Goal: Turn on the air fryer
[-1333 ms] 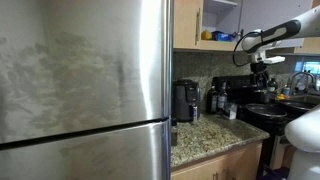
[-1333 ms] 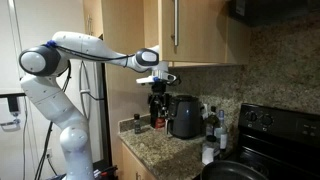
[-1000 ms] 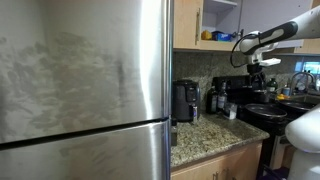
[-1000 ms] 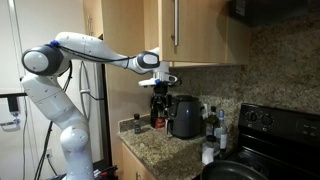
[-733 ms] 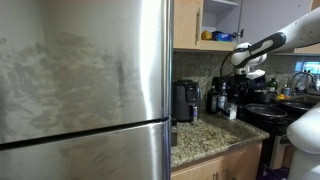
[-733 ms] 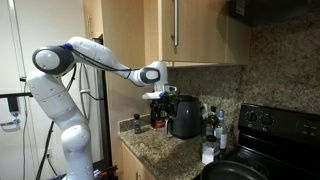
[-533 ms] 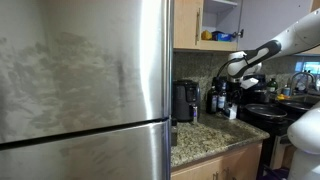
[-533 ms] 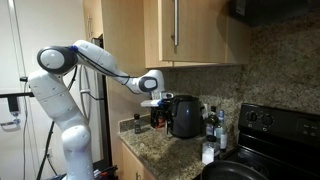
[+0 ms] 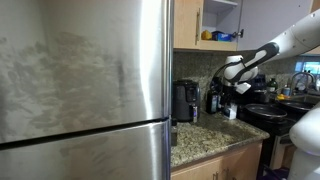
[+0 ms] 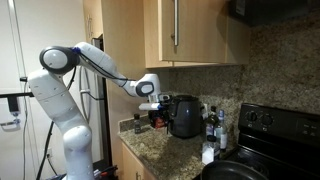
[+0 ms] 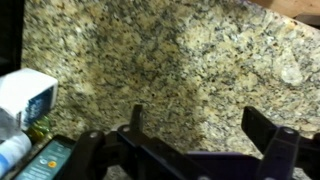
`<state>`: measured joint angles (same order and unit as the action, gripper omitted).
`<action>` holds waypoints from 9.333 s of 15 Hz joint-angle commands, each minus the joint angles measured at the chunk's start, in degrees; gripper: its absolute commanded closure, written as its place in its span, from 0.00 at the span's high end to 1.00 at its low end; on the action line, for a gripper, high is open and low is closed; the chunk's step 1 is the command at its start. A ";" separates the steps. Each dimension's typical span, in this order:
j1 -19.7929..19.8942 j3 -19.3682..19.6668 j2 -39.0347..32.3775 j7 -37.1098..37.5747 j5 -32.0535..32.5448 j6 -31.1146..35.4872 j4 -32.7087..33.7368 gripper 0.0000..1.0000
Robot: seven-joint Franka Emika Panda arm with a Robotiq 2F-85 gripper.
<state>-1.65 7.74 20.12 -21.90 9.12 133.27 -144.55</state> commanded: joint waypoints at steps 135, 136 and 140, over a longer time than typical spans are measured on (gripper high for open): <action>-32.74 9.59 -25.65 -15.78 -38.35 60.80 5.00 1.00; -32.58 9.56 -26.68 -15.74 -38.26 61.12 5.98 1.00; -31.84 9.53 -30.83 -15.63 -37.92 62.64 9.63 1.00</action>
<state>-34.57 17.54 -6.43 -38.30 -29.96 194.24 -138.54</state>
